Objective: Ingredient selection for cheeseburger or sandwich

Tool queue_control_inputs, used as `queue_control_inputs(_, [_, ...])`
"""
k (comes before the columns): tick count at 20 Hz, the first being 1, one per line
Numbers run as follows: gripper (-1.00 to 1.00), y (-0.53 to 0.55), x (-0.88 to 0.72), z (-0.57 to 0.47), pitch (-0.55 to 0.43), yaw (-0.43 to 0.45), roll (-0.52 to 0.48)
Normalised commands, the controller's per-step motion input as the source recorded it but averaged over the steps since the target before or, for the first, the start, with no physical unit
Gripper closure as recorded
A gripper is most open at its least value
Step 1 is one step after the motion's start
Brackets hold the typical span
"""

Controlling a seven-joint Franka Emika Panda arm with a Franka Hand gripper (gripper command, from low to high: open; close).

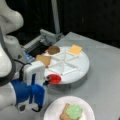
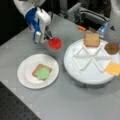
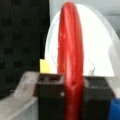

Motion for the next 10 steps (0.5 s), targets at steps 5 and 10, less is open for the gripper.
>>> queue_control_inputs(5, [1.00, -0.33, 0.59, -0.11, 0.077, 0.357, 0.020])
queue_control_inputs(10, [1.00, -0.45, 0.63, -0.21, 0.077, 0.410, 0.028])
